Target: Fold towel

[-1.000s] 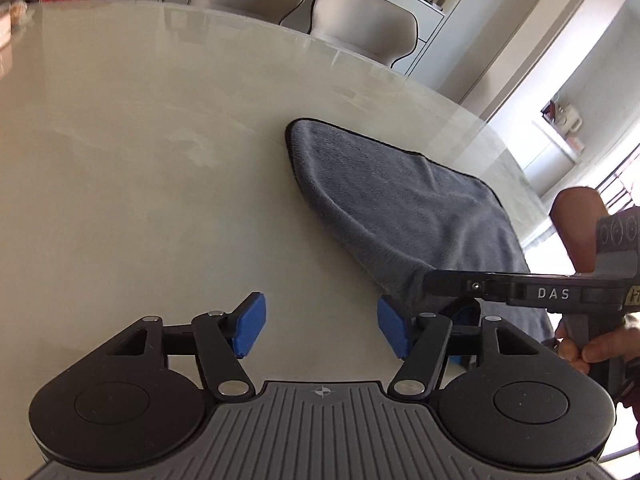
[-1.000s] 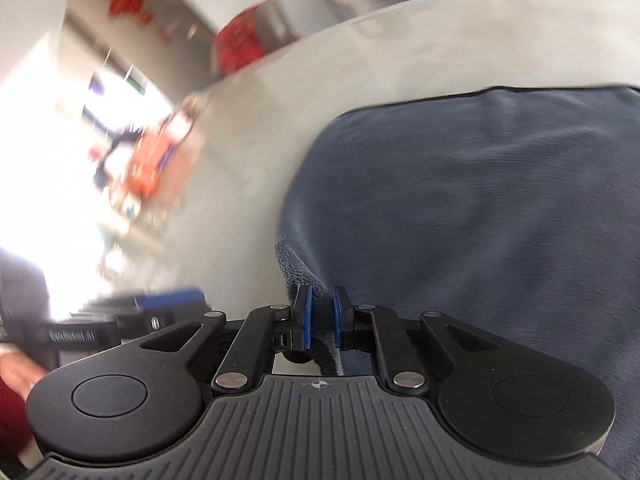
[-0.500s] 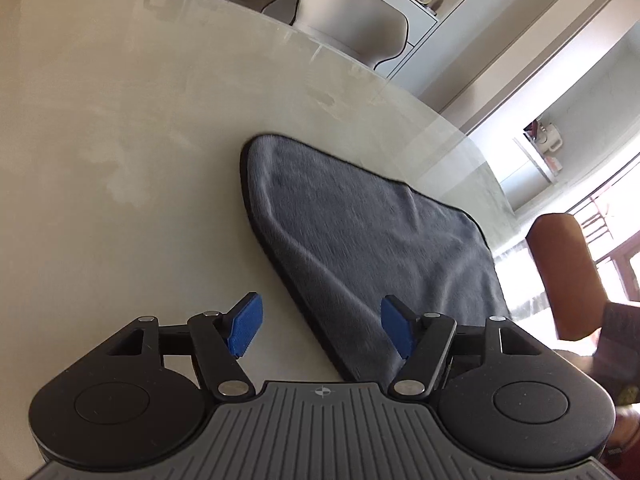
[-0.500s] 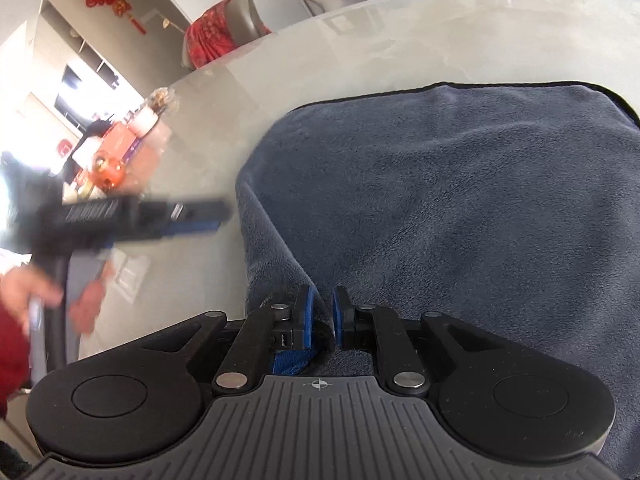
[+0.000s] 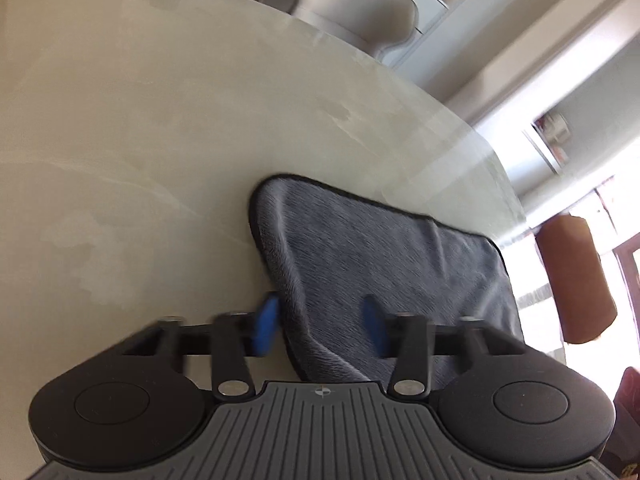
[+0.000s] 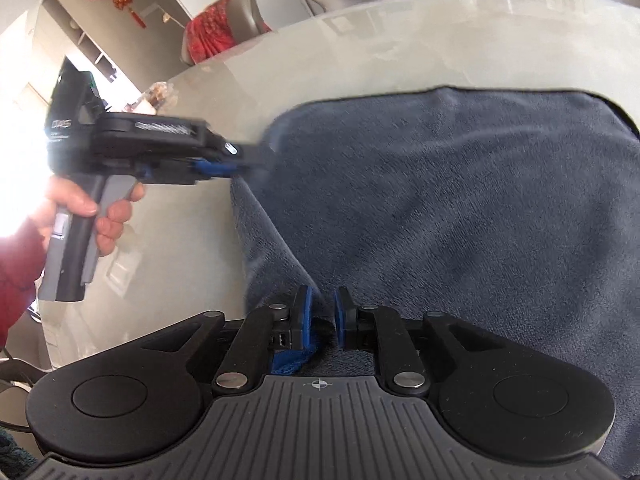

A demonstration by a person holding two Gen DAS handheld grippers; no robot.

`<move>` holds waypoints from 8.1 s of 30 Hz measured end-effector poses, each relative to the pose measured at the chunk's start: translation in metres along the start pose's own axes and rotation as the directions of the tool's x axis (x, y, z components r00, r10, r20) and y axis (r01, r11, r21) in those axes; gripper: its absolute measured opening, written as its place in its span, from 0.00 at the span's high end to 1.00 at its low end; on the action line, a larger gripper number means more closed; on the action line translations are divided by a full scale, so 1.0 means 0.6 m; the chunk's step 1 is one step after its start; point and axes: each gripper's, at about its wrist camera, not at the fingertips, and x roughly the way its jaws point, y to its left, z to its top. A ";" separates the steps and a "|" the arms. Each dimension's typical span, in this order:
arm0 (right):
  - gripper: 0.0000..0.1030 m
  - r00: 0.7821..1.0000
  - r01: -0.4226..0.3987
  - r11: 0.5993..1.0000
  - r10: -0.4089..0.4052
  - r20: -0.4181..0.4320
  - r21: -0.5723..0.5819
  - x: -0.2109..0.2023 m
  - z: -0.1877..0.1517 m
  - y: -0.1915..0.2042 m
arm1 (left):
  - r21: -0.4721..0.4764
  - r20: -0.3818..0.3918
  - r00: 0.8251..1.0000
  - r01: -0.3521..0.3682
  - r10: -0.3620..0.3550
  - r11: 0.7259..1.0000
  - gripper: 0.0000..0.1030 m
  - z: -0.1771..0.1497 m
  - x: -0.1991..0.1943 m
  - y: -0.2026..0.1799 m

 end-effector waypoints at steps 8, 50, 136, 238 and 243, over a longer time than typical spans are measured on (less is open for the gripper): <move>0.72 0.997 -0.045 0.959 0.060 0.046 -0.279 -0.019 -0.001 0.088 | 0.183 -0.027 0.999 0.048 -0.044 0.982 0.87 0.053 0.046 -0.095; 0.87 0.913 -0.396 0.903 0.406 -0.031 0.164 0.053 0.006 0.075 | 0.048 -0.116 0.993 -0.028 0.033 0.998 0.87 0.100 0.031 0.040; 0.89 0.879 0.081 0.725 -0.375 0.293 0.684 -0.243 -0.198 -0.225 | 0.642 -0.052 0.999 0.030 0.004 0.766 0.54 0.074 0.249 -0.441; 0.95 0.893 0.390 0.846 -0.444 0.077 0.363 -0.231 -0.130 -0.165 | 0.683 -0.255 0.966 0.214 -0.046 0.698 0.32 -0.218 0.101 -0.322; 0.90 0.864 0.472 0.809 -0.504 0.001 0.350 -0.236 -0.118 -0.153 | 0.659 -0.251 0.967 0.198 -0.035 0.726 0.32 -0.227 0.078 -0.315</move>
